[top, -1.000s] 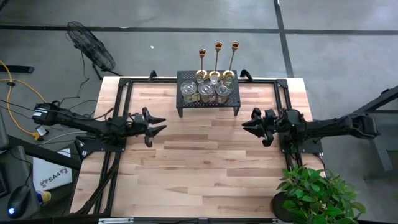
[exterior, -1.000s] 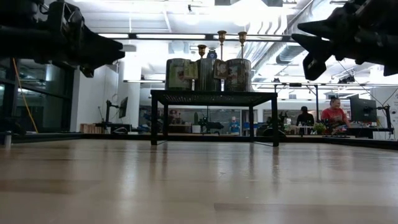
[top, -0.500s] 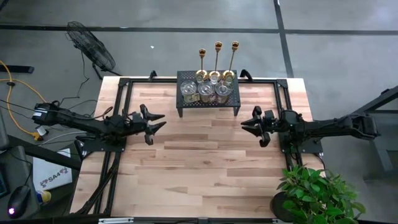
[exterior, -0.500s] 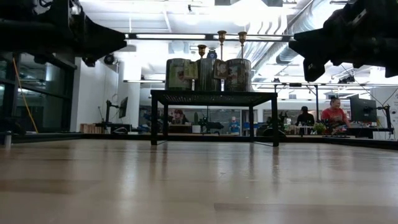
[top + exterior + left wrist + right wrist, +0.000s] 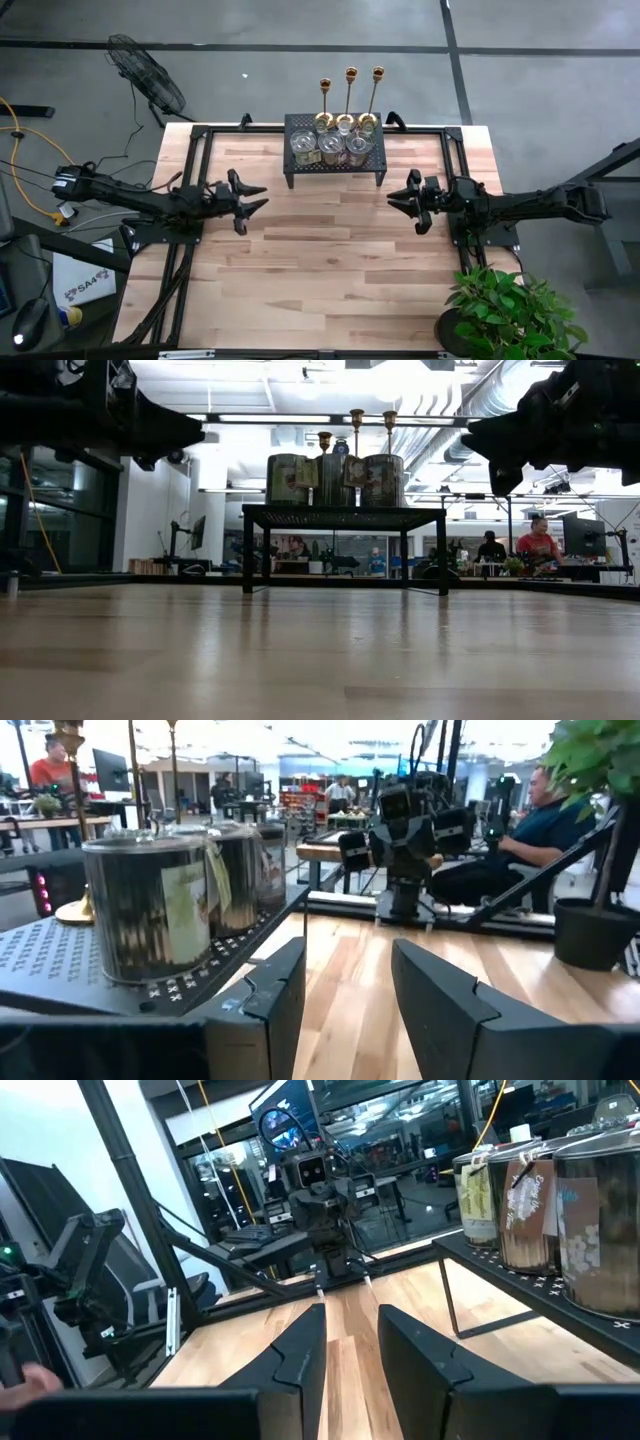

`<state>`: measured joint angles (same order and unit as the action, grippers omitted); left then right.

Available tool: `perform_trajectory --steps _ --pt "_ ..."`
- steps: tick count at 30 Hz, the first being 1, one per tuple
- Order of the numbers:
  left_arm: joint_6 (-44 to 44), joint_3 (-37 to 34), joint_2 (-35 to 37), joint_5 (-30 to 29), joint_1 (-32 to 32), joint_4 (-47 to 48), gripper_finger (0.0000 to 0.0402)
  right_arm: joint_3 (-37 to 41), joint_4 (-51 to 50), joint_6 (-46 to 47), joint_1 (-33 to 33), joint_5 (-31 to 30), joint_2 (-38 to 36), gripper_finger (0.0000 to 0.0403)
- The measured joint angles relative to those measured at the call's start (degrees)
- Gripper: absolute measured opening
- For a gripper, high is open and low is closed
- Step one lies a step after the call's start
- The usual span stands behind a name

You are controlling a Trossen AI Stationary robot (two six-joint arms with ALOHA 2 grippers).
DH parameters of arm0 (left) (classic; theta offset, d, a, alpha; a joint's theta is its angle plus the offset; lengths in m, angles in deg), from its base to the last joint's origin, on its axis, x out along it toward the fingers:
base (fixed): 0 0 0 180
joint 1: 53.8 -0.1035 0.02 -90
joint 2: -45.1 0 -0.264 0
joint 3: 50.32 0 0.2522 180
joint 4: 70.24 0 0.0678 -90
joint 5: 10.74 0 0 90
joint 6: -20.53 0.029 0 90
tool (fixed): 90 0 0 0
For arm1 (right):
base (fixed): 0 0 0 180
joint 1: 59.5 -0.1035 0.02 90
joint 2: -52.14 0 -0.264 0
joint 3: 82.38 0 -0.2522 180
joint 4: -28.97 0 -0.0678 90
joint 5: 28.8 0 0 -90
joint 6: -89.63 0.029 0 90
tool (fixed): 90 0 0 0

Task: Pick & Place candle stick holders
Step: Return to Home Position

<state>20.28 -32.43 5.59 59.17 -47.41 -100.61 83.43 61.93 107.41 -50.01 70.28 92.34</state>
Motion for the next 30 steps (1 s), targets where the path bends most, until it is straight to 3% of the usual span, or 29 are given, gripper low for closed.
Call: perform_trajectory --steps 17,21,30 --pt "0.0 0.1 0.5 -0.2 0.4 14.9 0.0145 0.0 0.1 0.1 0.0 0.0 0.0 0.0087" --pt "-0.1 0.1 6.1 1.7 0.3 23.2 0.0145 0.1 0.1 0.1 0.0 0.0 0.0 0.0087" --pt "-0.1 0.1 26.6 2.7 0.3 45.0 0.0145 0.1 0.1 0.1 0.0 0.0 0.0 0.0087"
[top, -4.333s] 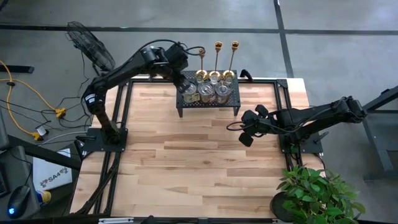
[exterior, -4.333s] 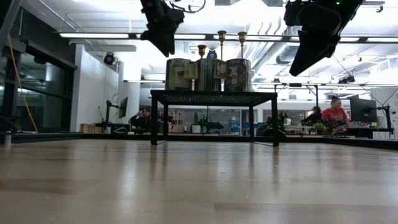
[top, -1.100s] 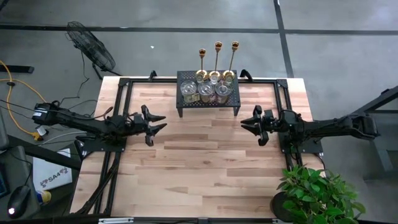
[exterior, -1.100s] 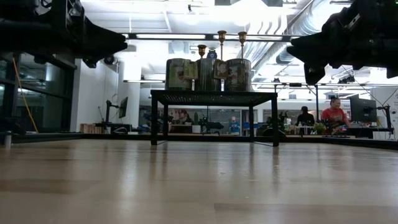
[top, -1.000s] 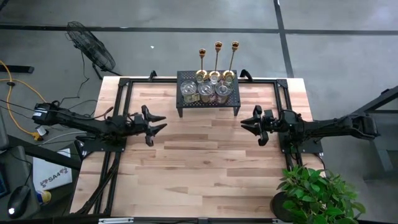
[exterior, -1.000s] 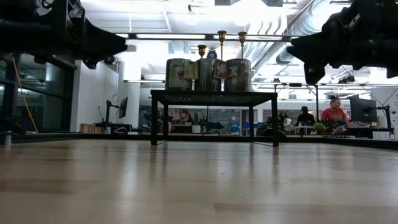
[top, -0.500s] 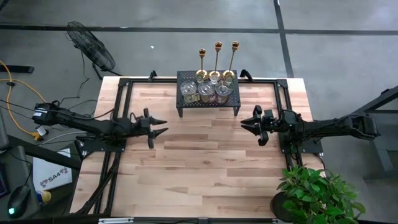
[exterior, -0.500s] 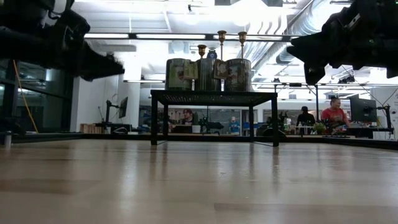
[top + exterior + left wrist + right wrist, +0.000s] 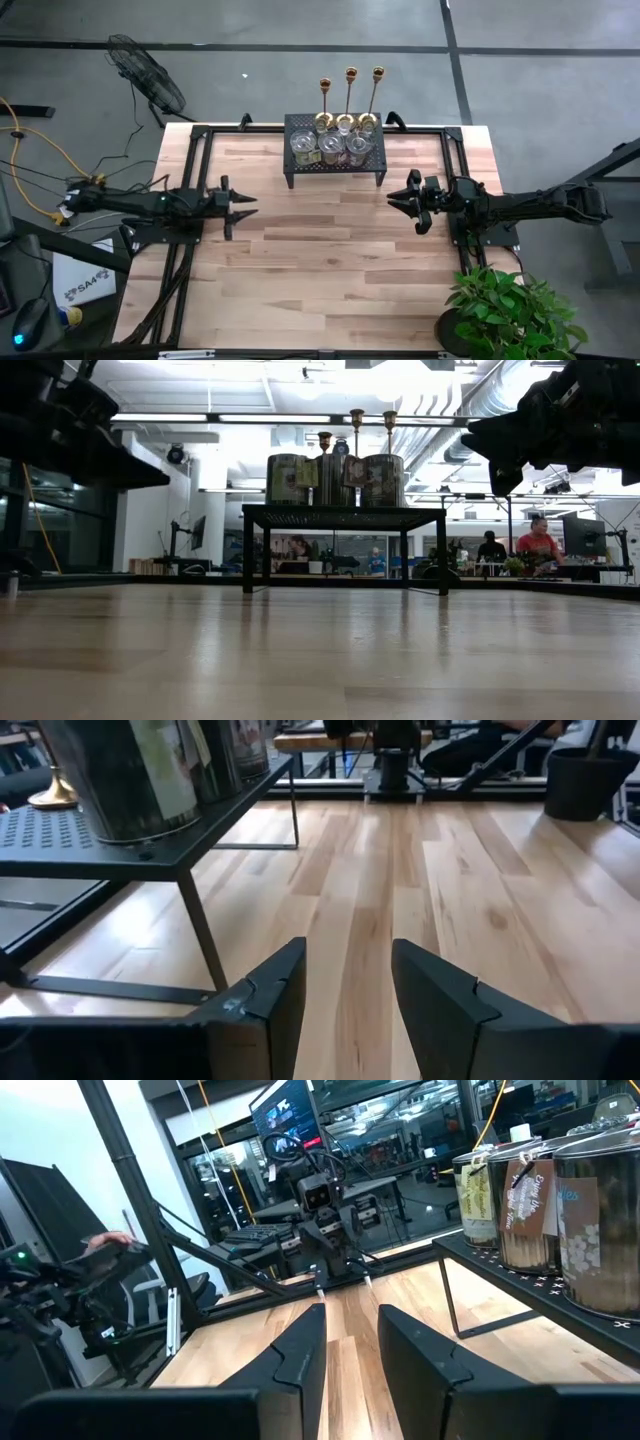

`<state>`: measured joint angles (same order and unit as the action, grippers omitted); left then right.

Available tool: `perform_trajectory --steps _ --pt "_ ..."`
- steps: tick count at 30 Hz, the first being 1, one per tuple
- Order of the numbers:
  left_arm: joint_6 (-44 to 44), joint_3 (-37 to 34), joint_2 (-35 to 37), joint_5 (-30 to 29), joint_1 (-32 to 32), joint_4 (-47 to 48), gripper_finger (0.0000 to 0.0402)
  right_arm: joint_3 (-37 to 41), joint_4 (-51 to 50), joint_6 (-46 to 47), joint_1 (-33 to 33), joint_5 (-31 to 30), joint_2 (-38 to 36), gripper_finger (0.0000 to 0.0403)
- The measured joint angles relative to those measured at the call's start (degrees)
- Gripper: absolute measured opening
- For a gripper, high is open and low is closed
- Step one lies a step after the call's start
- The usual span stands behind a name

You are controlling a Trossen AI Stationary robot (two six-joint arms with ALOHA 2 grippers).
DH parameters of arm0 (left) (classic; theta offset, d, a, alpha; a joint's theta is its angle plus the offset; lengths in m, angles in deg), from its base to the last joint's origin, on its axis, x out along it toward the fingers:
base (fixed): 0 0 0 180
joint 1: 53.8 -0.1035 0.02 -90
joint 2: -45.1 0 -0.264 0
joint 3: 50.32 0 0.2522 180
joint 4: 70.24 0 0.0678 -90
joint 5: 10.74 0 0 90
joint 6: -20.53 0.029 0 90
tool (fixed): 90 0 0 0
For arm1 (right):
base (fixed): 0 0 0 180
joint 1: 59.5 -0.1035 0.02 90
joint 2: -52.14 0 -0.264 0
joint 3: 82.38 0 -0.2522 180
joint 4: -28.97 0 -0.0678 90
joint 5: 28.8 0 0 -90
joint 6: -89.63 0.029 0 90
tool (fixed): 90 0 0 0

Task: Pick & Place candle stick holders
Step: Return to Home Position

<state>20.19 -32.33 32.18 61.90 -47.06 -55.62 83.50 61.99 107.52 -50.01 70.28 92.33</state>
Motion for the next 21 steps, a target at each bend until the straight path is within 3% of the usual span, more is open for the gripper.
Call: perform_trajectory --steps 13,21 --pt "0.0 0.0 12.8 -0.1 0.0 3.7 0.0145 0.0 -1.0 0.0 0.0 0.0 -0.4 0.0087" --pt "0.0 0.0 12.5 -0.2 0.0 3.3 0.0145 0.0 -11.4 0.0 0.0 -0.2 -12.9 0.0087"
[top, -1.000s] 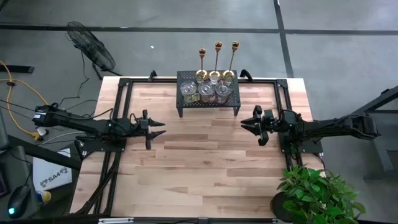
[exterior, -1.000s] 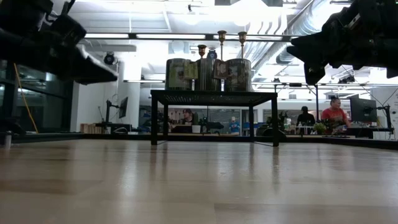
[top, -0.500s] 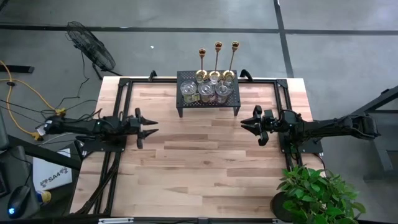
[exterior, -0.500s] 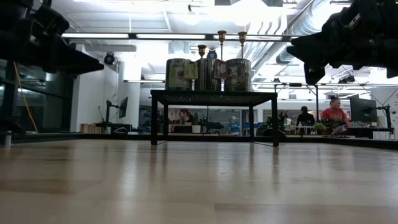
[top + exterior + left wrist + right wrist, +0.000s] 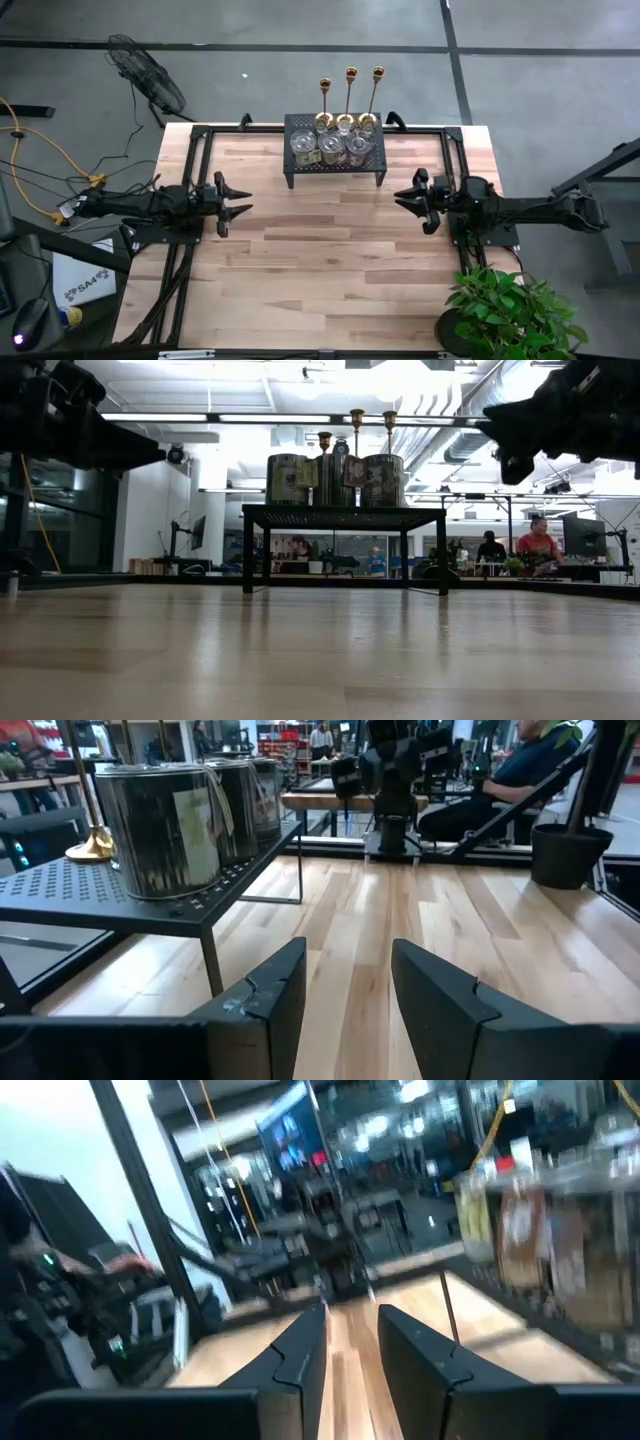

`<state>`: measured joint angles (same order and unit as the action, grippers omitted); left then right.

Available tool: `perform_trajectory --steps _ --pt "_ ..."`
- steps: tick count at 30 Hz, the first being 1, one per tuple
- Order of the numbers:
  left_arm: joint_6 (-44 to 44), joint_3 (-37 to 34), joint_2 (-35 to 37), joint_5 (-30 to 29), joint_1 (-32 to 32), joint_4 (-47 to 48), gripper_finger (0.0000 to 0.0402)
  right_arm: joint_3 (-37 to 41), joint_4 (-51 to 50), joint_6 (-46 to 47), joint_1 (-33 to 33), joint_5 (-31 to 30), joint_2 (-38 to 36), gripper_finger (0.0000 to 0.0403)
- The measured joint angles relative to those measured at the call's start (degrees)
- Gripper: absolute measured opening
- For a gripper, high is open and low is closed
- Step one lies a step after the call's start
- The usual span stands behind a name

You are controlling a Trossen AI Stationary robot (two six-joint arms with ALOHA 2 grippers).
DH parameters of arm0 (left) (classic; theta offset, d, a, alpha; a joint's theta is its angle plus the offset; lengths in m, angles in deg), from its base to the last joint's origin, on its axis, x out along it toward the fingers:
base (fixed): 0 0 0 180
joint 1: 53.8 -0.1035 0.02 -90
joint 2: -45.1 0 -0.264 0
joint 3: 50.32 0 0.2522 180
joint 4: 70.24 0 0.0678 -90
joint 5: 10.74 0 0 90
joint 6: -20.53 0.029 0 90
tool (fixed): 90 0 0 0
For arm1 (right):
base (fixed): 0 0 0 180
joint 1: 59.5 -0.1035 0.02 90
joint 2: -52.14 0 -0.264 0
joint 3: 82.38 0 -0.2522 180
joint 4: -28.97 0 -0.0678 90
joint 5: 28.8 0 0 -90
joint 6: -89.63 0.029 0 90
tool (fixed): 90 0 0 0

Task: Pick & Place candle stick holders
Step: Return to Home Position

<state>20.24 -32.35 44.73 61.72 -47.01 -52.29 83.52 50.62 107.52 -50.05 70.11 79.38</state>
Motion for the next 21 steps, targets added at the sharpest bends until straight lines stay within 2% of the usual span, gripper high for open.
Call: perform_trajectory --steps 12,21 --pt "0.0 0.0 0.0 -0.2 0.0 0.3 0.0145 0.0 -2.6 0.0 -0.1 0.1 -15.0 0.0087" --pt "0.0 0.0 0.0 -0.2 0.0 0.3 0.0145 0.0 -2.7 0.0 -0.1 0.2 -21.8 0.0087"
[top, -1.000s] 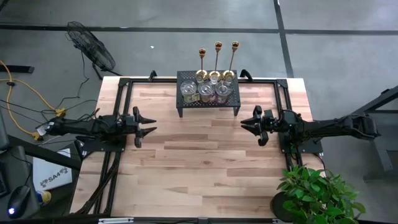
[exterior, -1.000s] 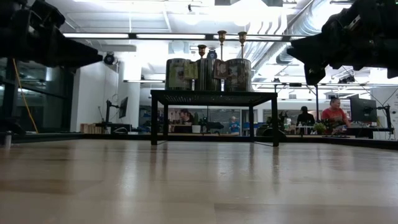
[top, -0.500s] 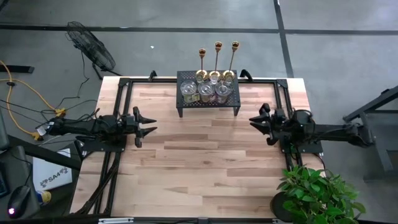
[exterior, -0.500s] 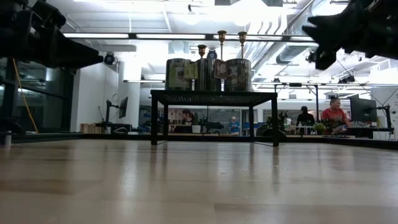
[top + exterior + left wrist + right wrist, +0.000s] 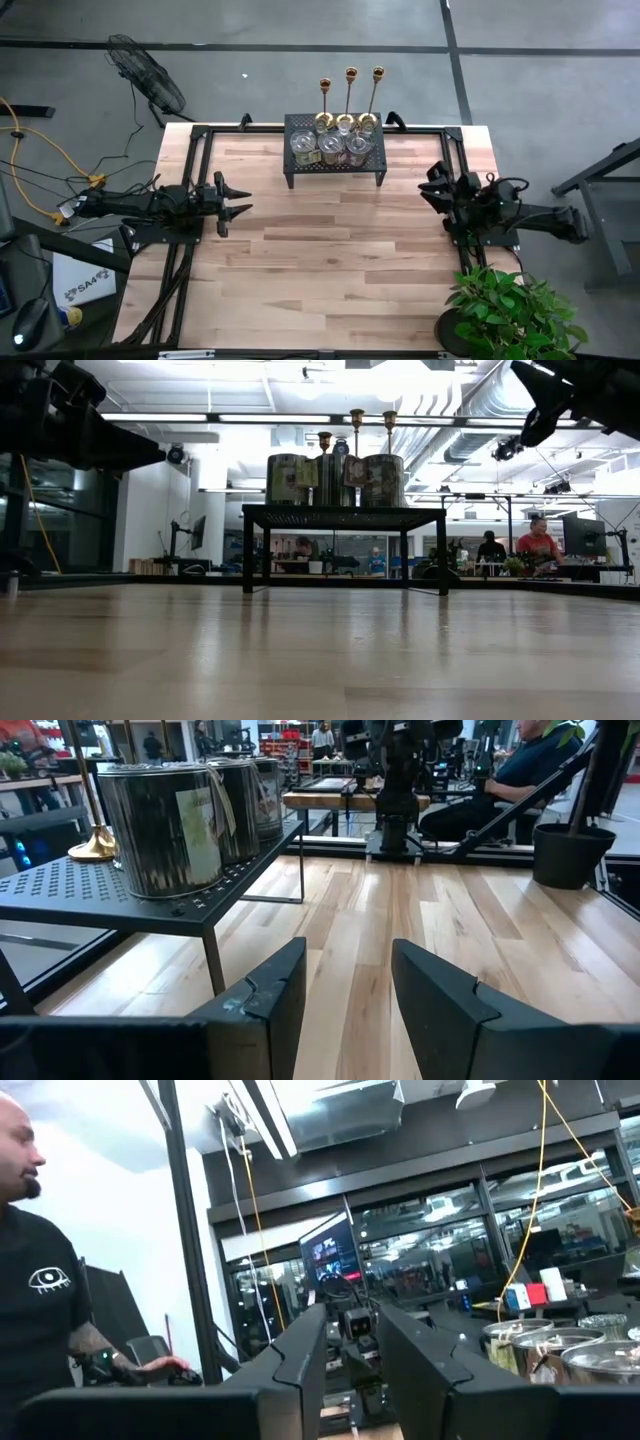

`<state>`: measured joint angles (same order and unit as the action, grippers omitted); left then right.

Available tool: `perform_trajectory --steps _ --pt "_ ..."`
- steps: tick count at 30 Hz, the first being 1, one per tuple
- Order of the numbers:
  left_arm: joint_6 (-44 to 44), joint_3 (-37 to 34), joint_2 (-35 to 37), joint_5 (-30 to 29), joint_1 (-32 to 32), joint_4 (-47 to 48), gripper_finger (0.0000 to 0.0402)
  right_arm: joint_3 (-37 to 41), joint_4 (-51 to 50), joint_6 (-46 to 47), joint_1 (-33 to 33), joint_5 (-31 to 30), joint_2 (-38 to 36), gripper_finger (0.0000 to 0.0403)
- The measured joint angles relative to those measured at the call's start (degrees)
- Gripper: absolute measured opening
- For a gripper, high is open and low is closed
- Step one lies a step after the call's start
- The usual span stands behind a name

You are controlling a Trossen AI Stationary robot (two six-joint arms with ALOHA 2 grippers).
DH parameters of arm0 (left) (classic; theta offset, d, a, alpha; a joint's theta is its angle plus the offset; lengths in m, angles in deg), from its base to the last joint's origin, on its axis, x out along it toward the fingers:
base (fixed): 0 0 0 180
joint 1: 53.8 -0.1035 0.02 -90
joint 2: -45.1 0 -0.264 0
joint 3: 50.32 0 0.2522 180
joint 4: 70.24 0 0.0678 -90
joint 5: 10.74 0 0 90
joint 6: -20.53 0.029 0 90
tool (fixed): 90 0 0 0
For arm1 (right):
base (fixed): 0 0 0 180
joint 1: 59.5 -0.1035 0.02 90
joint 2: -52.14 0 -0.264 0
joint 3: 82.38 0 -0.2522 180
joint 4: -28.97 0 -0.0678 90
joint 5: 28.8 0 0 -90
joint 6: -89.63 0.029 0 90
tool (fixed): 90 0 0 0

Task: Pick & Place candle stick holders
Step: Return to Home Position

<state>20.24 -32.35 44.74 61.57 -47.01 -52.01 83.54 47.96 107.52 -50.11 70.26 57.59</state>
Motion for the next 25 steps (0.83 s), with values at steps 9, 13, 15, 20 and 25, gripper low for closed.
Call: perform_trajectory --steps 9,13,15,20,25 --pt "0.0 0.0 0.0 0.1 0.6 0.0 0.0145 0.0 -6.9 0.0 0.0 0.0 1.1 0.0087" --pt "0.0 0.0 0.0 0.4 1.2 0.0 0.0145 0.0 -14.0 0.0 0.0 0.0 1.3 0.0087" --pt "0.0 0.0 0.0 0.4 1.1 0.0 0.0145 0.0 -18.6 0.0 0.0 0.0 1.6 0.0087" --pt "0.0 0.0 0.0 0.3 1.1 0.1 0.0145 0.0 -27.5 0.0 0.0 0.0 2.0 0.0087" --pt "0.0 0.0 0.0 0.2 1.1 0.0 0.0145 0.0 -30.0 0.0 0.0 -0.2 2.1 0.0087"
